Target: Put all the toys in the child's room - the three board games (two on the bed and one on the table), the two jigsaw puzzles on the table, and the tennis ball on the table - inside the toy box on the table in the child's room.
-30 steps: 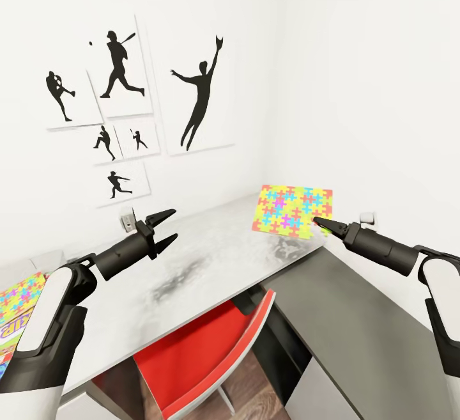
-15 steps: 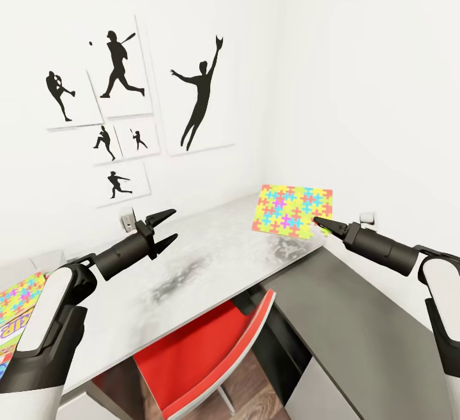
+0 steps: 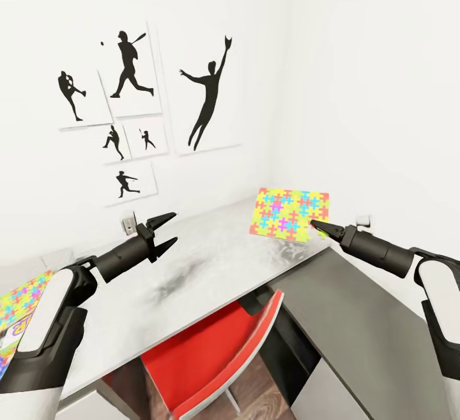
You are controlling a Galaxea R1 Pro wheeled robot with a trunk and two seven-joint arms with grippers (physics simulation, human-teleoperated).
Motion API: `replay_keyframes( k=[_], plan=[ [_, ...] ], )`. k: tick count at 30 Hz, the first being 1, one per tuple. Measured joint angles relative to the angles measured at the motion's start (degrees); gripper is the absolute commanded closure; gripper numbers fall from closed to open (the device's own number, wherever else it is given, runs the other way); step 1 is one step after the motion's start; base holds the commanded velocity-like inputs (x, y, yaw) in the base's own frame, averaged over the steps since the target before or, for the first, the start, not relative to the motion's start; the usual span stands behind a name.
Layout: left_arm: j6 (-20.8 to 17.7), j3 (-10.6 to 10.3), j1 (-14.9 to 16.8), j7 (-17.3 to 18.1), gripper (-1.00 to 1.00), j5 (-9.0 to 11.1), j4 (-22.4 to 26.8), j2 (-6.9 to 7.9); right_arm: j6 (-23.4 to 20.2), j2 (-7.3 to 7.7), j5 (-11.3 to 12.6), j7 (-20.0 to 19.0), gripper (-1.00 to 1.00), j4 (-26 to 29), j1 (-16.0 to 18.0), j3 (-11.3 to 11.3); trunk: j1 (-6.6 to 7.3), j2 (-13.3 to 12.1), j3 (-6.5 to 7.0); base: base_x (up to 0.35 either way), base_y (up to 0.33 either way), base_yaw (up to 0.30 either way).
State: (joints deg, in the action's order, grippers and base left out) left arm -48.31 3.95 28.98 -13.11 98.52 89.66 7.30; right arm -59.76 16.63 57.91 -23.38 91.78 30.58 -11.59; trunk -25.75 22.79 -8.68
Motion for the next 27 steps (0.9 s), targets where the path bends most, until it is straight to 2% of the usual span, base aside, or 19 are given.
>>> replay_keyframes(
  k=[13,27],
  plan=[
    [0.0,0.0,-0.2,-0.1,-1.00,0.0,-0.6,0.15,0.0,-0.17,-0.1,0.1,1.00,-0.3,-0.2,0.3,0.00,0.0,0.00,0.000,0.289,0.029],
    [0.0,0.0,-0.2,0.0,-1.00,-0.5,-0.6,0.10,0.0,-0.25,-0.2,1.1,1.00,-0.7,-0.1,0.4,0.00,0.0,0.00,0.000,0.084,0.232]
  ],
)
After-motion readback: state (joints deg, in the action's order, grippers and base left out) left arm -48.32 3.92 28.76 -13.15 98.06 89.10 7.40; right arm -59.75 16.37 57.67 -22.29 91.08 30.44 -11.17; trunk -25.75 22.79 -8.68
